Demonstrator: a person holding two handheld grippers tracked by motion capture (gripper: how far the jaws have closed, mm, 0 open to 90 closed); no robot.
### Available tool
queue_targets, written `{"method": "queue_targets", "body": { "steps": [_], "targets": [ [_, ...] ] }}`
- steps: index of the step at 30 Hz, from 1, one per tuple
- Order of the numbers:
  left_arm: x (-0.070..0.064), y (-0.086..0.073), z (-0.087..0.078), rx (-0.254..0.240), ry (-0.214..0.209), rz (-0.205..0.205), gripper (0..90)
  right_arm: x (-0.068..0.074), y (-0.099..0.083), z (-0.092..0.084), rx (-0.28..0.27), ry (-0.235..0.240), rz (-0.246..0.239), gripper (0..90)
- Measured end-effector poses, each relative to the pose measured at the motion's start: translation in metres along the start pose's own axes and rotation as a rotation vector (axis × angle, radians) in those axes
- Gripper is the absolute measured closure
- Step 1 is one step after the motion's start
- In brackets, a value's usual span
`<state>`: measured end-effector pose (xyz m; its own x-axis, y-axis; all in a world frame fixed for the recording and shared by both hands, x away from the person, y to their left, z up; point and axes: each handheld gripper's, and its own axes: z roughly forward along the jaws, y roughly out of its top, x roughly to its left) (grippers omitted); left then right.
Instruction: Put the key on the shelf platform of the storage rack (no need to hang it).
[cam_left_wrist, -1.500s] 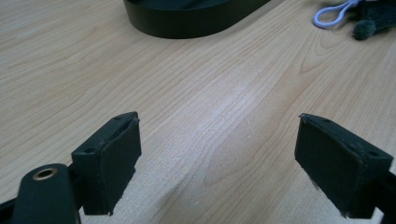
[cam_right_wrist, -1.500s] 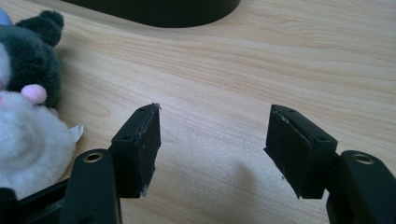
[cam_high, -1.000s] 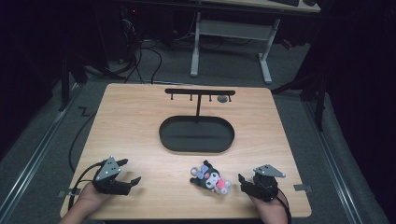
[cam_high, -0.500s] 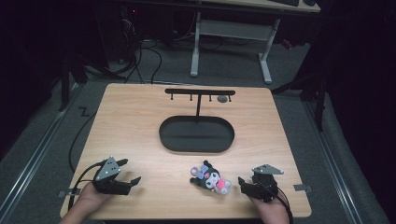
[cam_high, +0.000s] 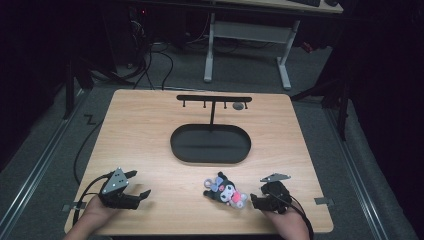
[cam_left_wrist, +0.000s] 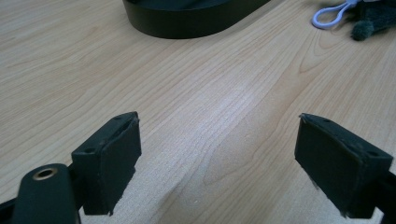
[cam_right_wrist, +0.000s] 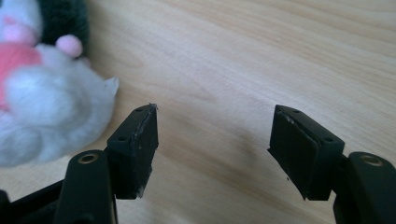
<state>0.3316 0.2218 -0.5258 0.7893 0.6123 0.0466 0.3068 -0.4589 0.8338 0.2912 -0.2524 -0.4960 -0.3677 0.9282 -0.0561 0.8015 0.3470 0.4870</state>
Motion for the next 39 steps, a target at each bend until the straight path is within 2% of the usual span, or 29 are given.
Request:
{"method": "queue_targets", "body": {
  "steps": [3,6,11,14,15,24,27,28,32,39],
  "targets": [
    [0.000,0.000,0.000,0.001,0.001,-0.001,15.5,0.006,0.004,-0.001,0.061,0.000,-0.036,32.8],
    [0.000,0.000,0.000,0.001,0.003,-0.002,15.5,0.007,0.007,-0.002,0.093,0.002,-0.047,32.6],
    [0.000,0.000,0.000,0.001,0.002,-0.001,15.5,0.008,0.010,-0.005,0.133,0.002,-0.061,32.6],
    [0.000,0.000,0.000,0.003,0.001,-0.001,15.5,0.010,0.014,-0.010,0.178,0.000,-0.094,32.2],
    [0.000,0.000,0.000,0.003,0.001,-0.001,15.5,0.010,0.014,-0.010,0.178,0.000,-0.094,32.2],
    [0.000,0.000,0.000,0.001,0.002,-0.001,15.5,0.013,0.017,-0.018,0.254,0.032,-0.120,30.2],
    [0.000,0.000,0.000,0.001,0.002,-0.002,15.5,0.014,0.018,-0.018,0.264,0.056,-0.134,26.1],
    [0.000,0.000,0.000,0.002,0.002,-0.002,15.5,0.018,0.019,-0.020,0.268,0.084,-0.149,22.7],
    [0.000,0.000,0.001,0.002,0.003,-0.003,15.5,0.026,0.023,-0.023,0.269,0.093,-0.178,19.3],
    [0.001,0.000,0.001,0.002,0.002,-0.004,15.5,0.037,0.029,-0.020,0.285,0.100,-0.193,18.2]
  ]
}}
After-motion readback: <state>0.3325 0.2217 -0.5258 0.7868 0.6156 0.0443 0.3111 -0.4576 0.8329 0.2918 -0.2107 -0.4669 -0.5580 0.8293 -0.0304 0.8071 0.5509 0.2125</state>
